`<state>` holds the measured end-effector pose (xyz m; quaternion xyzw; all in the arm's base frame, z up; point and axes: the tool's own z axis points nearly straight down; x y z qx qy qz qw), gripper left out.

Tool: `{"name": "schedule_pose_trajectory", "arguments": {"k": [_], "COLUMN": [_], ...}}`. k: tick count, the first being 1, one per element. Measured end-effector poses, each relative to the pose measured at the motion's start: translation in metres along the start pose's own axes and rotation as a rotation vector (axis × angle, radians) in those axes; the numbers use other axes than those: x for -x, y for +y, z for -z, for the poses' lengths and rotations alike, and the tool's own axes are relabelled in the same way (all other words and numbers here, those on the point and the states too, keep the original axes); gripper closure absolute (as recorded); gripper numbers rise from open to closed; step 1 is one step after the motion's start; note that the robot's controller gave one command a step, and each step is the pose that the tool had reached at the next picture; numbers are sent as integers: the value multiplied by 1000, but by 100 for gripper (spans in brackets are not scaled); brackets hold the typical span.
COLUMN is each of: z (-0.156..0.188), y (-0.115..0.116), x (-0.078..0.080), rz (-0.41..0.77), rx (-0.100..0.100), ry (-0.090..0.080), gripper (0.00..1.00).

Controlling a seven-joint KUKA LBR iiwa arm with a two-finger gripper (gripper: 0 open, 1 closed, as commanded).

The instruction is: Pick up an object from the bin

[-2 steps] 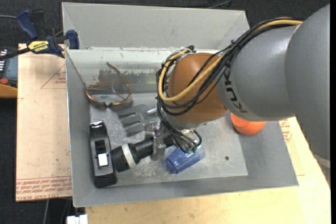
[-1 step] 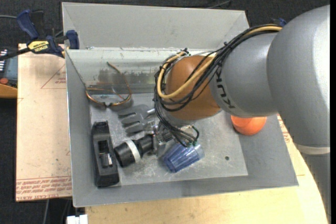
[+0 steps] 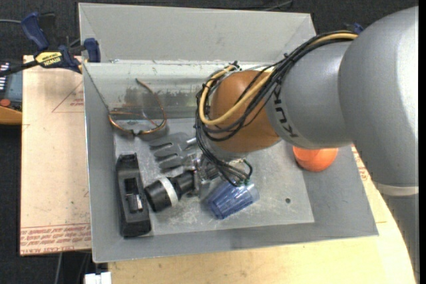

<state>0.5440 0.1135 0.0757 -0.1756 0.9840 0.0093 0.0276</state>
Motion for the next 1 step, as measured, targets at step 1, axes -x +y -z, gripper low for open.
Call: {"name": "schedule_pose_trajectory", "arguments": {"k": [1], "z": [16], "y": [9], "x": [47], "rz": [181], "rx": [-4], "ry": [-4], "gripper": [100]}}
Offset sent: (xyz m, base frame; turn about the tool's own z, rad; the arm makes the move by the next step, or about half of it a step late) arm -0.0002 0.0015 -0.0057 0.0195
